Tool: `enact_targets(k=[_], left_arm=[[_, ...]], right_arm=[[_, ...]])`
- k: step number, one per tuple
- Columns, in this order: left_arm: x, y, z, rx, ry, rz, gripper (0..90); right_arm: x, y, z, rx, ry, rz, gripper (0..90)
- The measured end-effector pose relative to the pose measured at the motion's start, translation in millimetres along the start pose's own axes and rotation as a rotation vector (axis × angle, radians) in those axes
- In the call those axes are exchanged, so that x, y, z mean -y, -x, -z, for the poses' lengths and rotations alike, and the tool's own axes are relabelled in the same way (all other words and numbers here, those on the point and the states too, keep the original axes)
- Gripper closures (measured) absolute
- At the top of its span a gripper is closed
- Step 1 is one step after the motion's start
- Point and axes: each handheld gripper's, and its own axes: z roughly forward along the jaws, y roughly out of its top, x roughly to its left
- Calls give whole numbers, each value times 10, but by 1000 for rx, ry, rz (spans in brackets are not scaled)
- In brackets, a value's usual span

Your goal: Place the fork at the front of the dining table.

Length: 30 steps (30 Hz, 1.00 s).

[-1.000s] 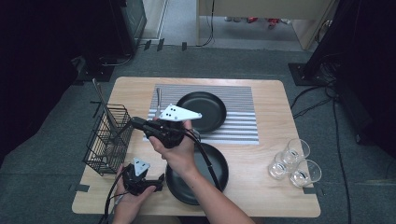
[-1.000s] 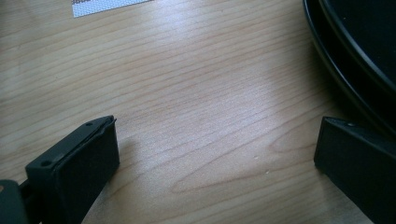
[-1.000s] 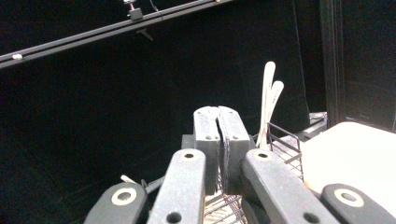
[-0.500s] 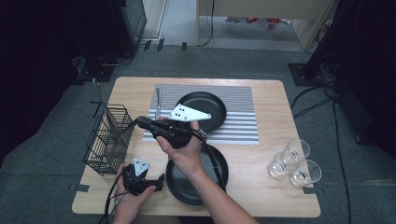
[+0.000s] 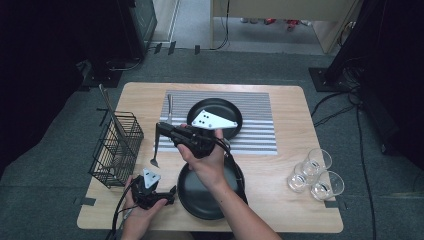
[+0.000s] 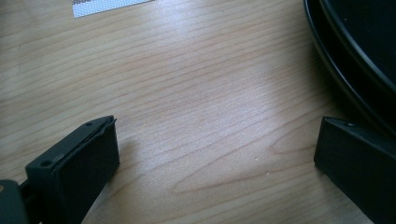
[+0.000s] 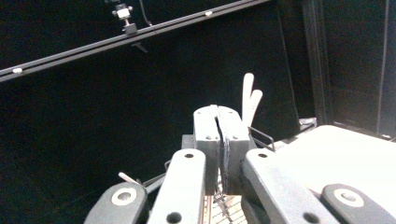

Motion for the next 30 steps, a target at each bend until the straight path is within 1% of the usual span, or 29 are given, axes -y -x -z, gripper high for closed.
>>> enact_targets(k=[1,4,5,8,10,12,18,20,21,23,24,25,26,27,30], left_arm=[[0,1,-1,0,1,1,0],[0,2,-2,0,2,3,0],[0,2,-1,-2,3,5,0],[6,-1,6,0,2,4,0],[6,-9,16,-10,1,8,0],[6,-14,38,-23,17,9,39],[15,1,100,3,39,-4,49],[15,4,126,10,48,2,49],[10,3,141,15,53,11,48],[-6,4,180,34,82,26,45],[-13,3,196,40,87,24,45],[-28,12,229,51,115,35,45],[-37,14,246,58,126,36,45],[-37,14,246,58,126,36,45],[-75,28,296,74,167,48,45]], right_arm=[[10,21,31,12,0,-4,888],[20,44,63,24,-1,-4,888],[25,65,104,38,0,-5,888],[27,83,136,44,0,-5,888],[32,106,172,52,2,-7,888],[44,129,206,57,3,-8,888],[75,175,274,70,7,-16,888],[81,187,294,73,9,-17,888],[83,193,313,74,10,-18,888],[84,195,323,75,10,-21,888],[85,200,333,77,13,-20,888],[86,205,350,79,13,-18,888],[87,207,361,82,13,-21,888],[87,207,361,82,13,-21,888],[93,221,391,90,14,-18,888]])
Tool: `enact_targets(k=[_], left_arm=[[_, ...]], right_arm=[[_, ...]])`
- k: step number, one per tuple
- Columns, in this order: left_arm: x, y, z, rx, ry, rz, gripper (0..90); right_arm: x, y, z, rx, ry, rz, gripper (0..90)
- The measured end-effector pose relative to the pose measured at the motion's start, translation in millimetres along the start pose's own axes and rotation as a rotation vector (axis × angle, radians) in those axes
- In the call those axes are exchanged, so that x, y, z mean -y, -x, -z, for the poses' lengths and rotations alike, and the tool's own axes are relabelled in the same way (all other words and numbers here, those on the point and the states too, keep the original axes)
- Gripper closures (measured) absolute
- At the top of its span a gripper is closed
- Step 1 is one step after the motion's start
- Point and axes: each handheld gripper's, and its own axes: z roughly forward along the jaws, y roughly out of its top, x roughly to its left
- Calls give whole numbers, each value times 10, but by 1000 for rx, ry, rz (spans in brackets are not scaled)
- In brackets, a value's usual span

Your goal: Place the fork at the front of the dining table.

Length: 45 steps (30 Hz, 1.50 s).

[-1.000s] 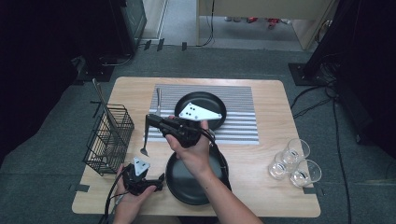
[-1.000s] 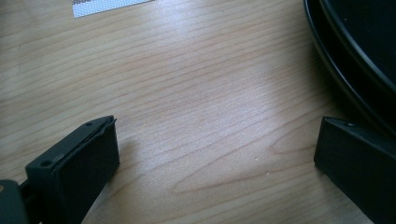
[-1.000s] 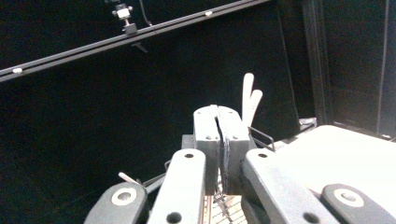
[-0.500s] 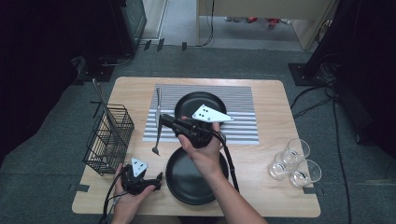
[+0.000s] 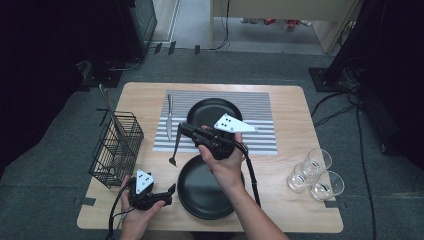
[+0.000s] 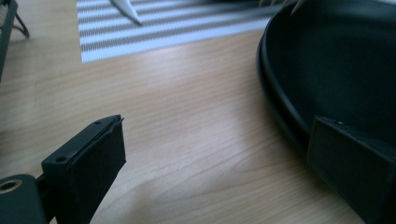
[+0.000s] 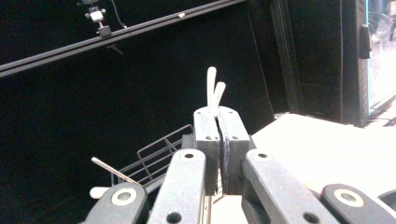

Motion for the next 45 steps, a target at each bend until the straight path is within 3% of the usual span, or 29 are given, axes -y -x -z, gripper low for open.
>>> enact_targets(k=[1,4,7,15,45], left_arm=[[-44,15,27,21,26,11,46],[-92,47,30,47,39,10,49],[-147,160,-35,52,50,-39,79],[-260,315,-102,24,120,-50,185],[-395,482,-220,4,171,-47,403]], right_arm=[[6,11,22,7,0,-5,888],[12,23,42,17,3,-10,888],[13,39,85,30,8,-17,888],[-10,32,176,46,15,-8,888],[10,57,293,80,29,-31,888]])
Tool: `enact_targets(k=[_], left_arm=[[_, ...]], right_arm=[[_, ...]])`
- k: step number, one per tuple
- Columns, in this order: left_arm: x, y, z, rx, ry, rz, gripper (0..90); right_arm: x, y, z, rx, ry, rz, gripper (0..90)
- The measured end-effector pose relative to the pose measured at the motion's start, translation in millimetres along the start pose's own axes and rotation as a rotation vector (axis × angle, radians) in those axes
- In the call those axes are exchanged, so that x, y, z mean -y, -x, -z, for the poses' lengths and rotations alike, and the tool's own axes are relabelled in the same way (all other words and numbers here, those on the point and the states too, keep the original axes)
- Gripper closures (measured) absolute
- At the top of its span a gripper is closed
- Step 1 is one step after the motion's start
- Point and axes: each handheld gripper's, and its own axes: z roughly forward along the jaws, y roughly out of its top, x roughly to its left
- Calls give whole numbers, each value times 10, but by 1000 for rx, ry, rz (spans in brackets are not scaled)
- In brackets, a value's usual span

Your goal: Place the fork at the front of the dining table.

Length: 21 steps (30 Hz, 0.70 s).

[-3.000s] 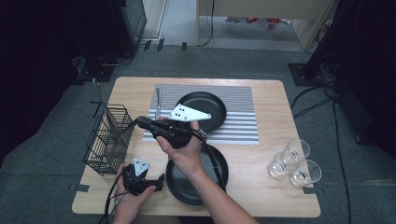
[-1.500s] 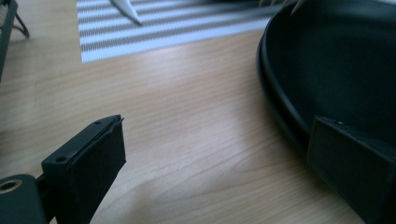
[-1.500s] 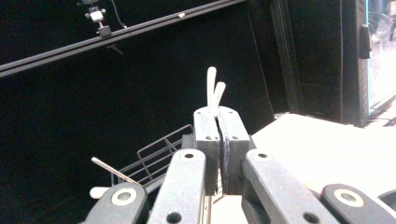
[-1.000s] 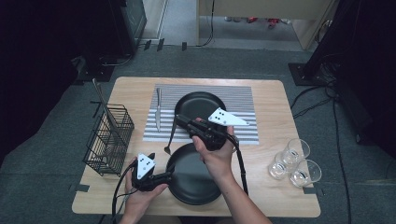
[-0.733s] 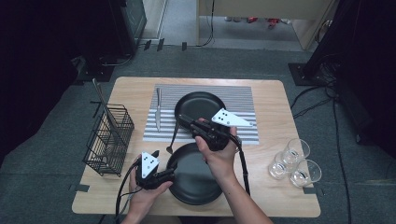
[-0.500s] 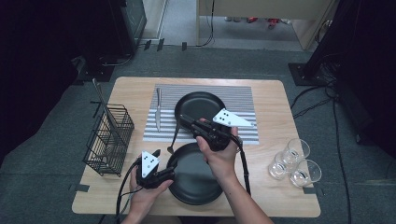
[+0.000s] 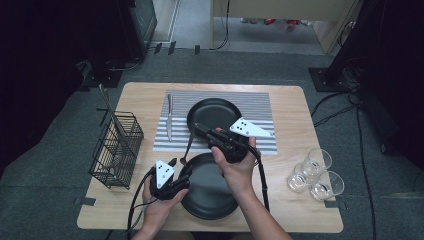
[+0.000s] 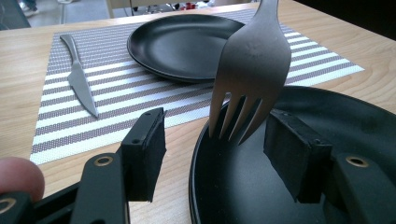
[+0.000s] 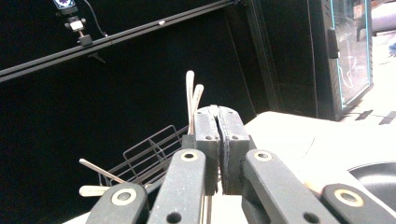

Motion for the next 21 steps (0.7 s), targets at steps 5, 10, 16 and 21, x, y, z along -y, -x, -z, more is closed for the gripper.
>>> enact_targets(k=[5,10,16,21], left_arm=[[-8,10,3,-7,16,-5,483],[-9,-1,-3,2,27,-14,601],[-11,1,-17,14,32,-15,665],[-21,4,-27,23,41,-13,695]], right_arm=[[1,-2,7,7,5,-8,888],[8,13,19,17,10,-14,888],[13,10,25,26,13,-26,888],[0,7,41,37,22,-27,887]])
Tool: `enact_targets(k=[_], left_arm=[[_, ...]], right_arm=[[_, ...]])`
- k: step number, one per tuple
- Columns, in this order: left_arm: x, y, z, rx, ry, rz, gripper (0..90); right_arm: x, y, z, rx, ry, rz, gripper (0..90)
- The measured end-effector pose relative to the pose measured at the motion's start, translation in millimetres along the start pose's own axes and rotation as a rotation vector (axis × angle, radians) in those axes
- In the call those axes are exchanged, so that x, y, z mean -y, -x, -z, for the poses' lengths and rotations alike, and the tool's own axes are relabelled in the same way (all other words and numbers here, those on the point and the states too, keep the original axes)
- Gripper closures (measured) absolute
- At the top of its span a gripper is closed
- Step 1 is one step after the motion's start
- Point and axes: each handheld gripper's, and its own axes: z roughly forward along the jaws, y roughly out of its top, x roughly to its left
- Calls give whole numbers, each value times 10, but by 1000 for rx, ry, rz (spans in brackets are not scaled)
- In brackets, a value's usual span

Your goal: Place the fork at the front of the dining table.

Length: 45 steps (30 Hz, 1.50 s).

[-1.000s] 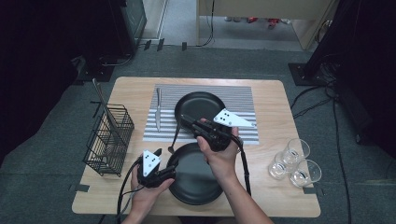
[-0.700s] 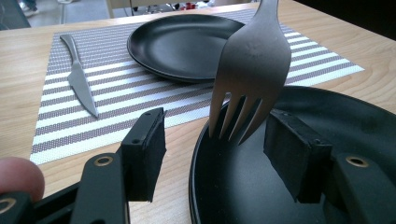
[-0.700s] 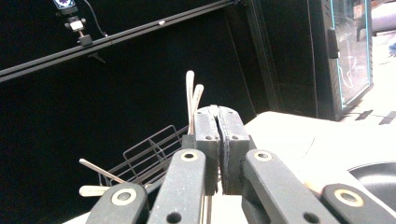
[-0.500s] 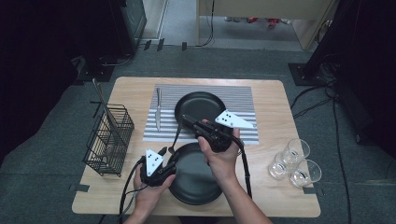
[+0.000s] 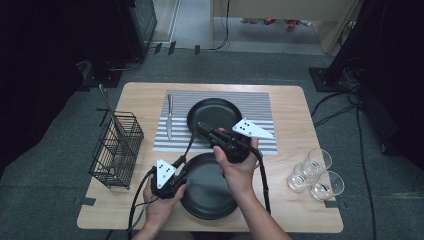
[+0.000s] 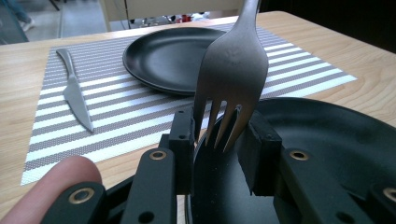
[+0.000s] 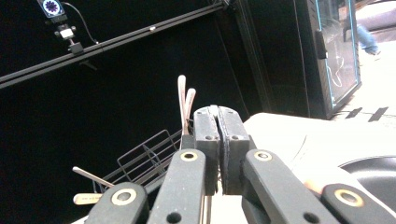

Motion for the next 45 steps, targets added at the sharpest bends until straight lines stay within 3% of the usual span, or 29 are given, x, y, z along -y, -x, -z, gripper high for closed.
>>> enact_targets(k=[5,9,10,19,23,33,45], left_arm=[[-10,-10,-14,18,11,27,694],[-12,-1,-22,24,7,16,700],[-11,1,-27,45,2,14,703],[-7,-9,-34,96,-5,-6,710],[-4,-41,-44,126,-9,5,712],[5,-57,-38,131,-6,-6,717],[13,-61,-29,149,16,1,720]], right_arm=[[-10,-10,16,12,8,9,887],[-14,-27,20,13,8,23,886],[-15,-33,26,13,6,29,886],[-5,-8,47,3,11,30,879],[-1,3,50,-4,9,39,875],[12,35,54,3,15,26,860],[17,62,54,-21,18,19,822]])
